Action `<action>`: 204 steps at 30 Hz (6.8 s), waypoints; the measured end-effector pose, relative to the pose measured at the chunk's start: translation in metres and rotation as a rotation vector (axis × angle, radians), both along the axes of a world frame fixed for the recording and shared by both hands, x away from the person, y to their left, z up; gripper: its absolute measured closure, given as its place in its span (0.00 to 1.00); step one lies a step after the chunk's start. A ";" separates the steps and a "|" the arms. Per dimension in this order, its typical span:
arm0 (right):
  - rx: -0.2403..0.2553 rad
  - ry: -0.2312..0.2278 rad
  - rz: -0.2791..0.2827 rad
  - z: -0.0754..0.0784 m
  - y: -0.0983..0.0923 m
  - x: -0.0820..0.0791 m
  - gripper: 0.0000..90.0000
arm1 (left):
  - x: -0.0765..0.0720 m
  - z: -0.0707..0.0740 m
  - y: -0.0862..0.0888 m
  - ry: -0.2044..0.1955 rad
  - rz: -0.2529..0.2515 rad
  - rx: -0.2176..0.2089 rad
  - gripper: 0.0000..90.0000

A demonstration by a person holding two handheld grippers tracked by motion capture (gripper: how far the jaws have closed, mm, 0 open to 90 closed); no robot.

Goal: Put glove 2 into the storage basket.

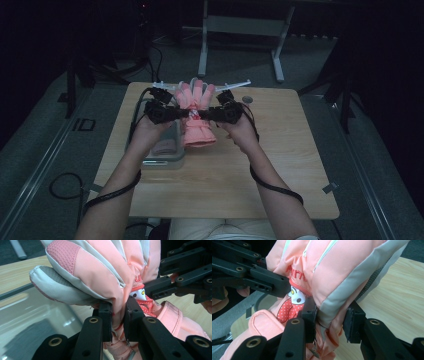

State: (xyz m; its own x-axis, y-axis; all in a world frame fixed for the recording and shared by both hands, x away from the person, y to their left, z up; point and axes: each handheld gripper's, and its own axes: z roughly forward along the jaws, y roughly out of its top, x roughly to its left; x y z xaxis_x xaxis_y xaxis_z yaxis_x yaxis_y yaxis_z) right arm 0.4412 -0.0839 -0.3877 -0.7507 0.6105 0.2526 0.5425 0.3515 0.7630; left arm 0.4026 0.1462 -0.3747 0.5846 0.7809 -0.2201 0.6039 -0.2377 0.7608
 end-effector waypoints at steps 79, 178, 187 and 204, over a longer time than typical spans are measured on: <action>-0.221 0.142 0.008 -0.067 0.123 0.047 0.59 | 0.018 -0.091 0.093 0.227 0.312 0.020 0.52; -0.177 -0.143 -0.029 -0.115 -0.027 -0.006 0.17 | -0.146 -0.132 -0.050 -0.196 -0.042 0.123 0.00; -0.170 -0.161 -0.052 -0.130 -0.033 -0.007 0.17 | -0.144 -0.154 -0.055 -0.190 -0.039 0.149 0.00; -0.142 -0.191 -0.124 -0.153 -0.045 -0.006 0.16 | -0.137 -0.177 -0.052 -0.184 -0.006 0.188 0.00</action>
State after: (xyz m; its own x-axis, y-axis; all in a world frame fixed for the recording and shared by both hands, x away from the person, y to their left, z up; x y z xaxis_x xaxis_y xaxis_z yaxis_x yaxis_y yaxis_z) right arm 0.4349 -0.1294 -0.5402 -0.6940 0.7197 0.0181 0.4386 0.4027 0.8034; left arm 0.2656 0.0942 -0.5521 0.6065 0.7941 0.0388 0.4572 -0.3883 0.8001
